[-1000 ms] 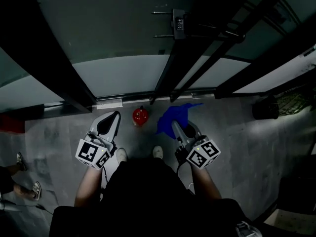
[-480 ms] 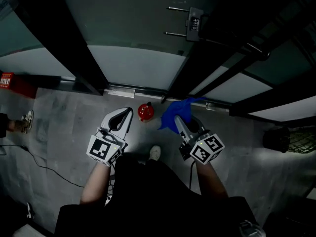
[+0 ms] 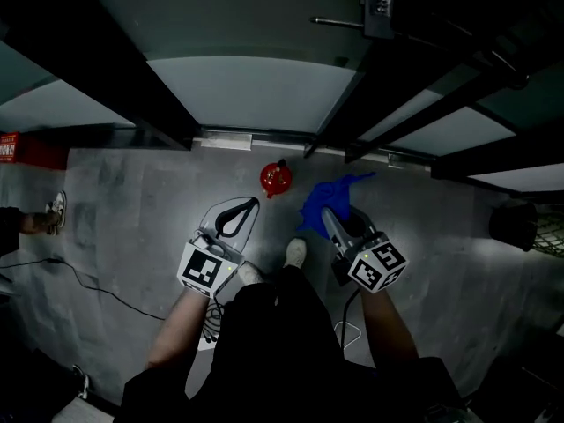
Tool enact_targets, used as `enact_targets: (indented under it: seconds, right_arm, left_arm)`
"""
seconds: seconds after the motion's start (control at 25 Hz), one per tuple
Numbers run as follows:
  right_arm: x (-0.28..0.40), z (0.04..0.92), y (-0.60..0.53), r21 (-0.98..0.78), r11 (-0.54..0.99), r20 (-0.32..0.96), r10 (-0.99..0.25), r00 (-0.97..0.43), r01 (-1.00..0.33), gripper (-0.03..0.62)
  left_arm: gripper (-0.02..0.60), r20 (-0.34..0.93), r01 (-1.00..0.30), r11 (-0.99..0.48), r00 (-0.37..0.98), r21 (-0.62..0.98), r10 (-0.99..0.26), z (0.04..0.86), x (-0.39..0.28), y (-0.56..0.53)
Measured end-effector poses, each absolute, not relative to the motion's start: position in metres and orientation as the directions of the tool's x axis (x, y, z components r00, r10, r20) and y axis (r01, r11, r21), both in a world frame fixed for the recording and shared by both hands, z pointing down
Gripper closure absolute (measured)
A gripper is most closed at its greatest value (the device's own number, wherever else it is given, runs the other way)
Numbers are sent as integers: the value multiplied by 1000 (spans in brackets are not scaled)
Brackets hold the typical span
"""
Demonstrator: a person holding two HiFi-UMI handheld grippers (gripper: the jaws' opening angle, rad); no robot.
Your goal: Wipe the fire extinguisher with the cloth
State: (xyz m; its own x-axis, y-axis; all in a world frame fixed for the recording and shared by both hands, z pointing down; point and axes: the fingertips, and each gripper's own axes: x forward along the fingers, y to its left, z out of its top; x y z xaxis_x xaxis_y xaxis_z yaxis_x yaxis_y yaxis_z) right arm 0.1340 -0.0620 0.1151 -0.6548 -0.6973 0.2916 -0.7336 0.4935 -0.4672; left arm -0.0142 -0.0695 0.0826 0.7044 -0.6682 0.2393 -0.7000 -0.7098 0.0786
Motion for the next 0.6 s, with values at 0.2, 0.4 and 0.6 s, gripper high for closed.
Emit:
enact_targets:
  seconds: [0.2, 0.4, 0.6]
  right_arm:
    - [126, 190, -64, -435, 513, 337, -669, -662, -740, 531]
    - [131, 278, -80, -422, 528, 327, -669, -667, -737, 531]
    - [123, 384, -114, -391, 577, 273, -671, -689, -717, 531]
  left_arm:
    - [574, 255, -706, -705, 696, 68, -672, 161, -27, -70]
    - [574, 249, -719, -692, 683, 62, -687, 256, -39, -74]
    - [574, 221, -697, -716, 702, 18, -677, 383, -53, -100]
